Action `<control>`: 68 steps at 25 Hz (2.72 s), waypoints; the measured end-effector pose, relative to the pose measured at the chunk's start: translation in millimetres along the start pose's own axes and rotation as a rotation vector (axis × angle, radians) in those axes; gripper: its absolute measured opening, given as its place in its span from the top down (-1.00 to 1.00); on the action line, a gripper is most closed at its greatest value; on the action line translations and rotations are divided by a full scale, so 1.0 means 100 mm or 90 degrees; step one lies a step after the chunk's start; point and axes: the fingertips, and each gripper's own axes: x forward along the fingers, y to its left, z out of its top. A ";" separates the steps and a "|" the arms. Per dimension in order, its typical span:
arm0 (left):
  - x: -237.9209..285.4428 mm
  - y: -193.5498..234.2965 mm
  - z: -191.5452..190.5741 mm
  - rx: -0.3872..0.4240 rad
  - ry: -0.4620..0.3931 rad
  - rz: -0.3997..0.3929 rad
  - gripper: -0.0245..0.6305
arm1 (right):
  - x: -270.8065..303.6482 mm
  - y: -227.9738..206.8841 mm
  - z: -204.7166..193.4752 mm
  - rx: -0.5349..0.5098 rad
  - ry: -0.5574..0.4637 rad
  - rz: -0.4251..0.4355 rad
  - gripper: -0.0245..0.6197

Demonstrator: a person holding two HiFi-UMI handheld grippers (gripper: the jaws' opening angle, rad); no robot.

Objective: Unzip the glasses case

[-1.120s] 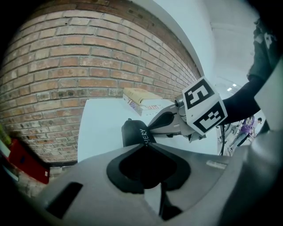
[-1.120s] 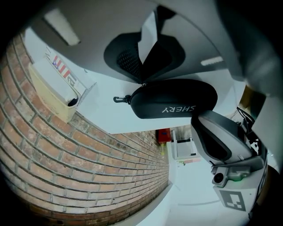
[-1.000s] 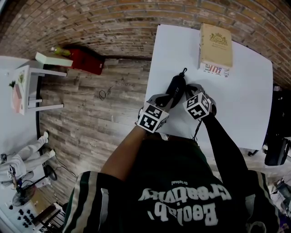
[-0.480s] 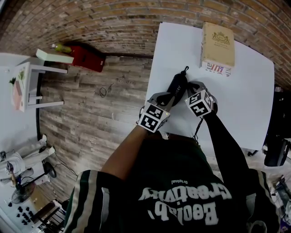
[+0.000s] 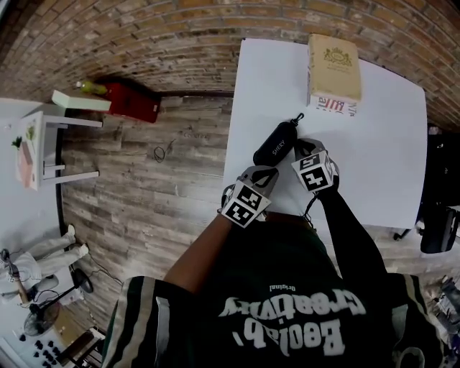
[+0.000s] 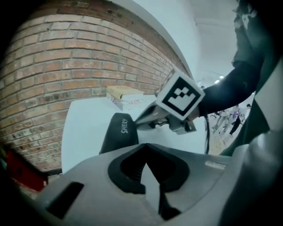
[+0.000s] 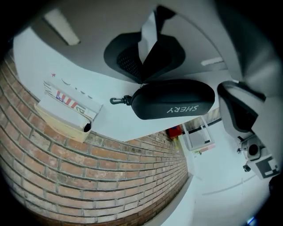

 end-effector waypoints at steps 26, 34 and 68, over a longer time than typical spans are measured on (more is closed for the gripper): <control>0.05 0.66 0.53 0.000 -0.040 0.075 0.79 | -0.14 0.68 -0.12 -0.050 0.015 0.048 0.88; 0.15 0.74 0.48 -0.033 -0.022 0.077 0.91 | -0.12 0.67 -0.11 -0.029 0.010 0.051 0.88; 0.18 0.74 0.46 -0.019 -0.021 0.064 0.91 | -0.19 0.55 -0.15 -0.088 0.004 -0.004 0.89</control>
